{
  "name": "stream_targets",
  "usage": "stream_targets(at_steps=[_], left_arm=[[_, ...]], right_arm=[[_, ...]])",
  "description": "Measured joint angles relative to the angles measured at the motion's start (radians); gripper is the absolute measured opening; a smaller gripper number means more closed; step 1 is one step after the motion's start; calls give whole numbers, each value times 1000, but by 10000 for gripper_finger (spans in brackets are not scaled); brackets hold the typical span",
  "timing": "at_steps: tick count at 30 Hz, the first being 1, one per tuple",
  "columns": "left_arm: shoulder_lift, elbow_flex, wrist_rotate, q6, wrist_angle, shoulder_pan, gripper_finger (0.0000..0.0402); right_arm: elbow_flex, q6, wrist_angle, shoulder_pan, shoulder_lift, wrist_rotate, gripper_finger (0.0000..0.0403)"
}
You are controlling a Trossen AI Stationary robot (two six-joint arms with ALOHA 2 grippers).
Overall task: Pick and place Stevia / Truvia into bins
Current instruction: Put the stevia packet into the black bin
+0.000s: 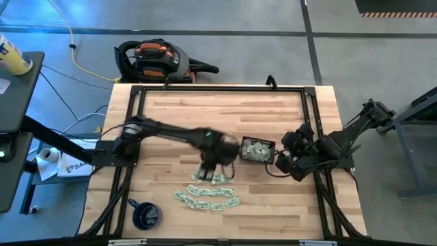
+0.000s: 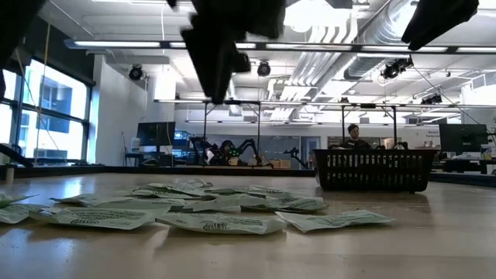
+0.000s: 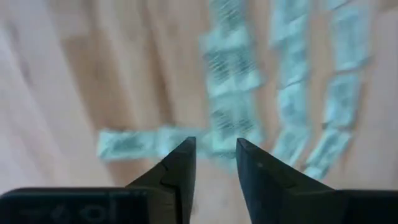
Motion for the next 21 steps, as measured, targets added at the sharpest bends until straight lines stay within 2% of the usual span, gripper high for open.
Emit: stream_targets(at_steps=[3,8,11,13,16,21], left_arm=[[-134,-190,-6,-94,120,-84,131],[-363,-545,-79,-399,350,-249,113],[-451,-716,-90,-496,475,-350,112],[-478,-793,-91,-517,576,-411,118],[-482,-866,-98,-548,642,-479,135],[-464,-928,-173,-632,654,-509,189]], right_arm=[[0,-20,15,0,0,-26,312],[0,-83,83,0,0,-60,312],[0,-152,149,-1,4,-68,312],[0,-213,200,-10,14,-85,312],[0,-278,259,-33,43,-141,312],[0,-280,284,-61,109,-189,312]])
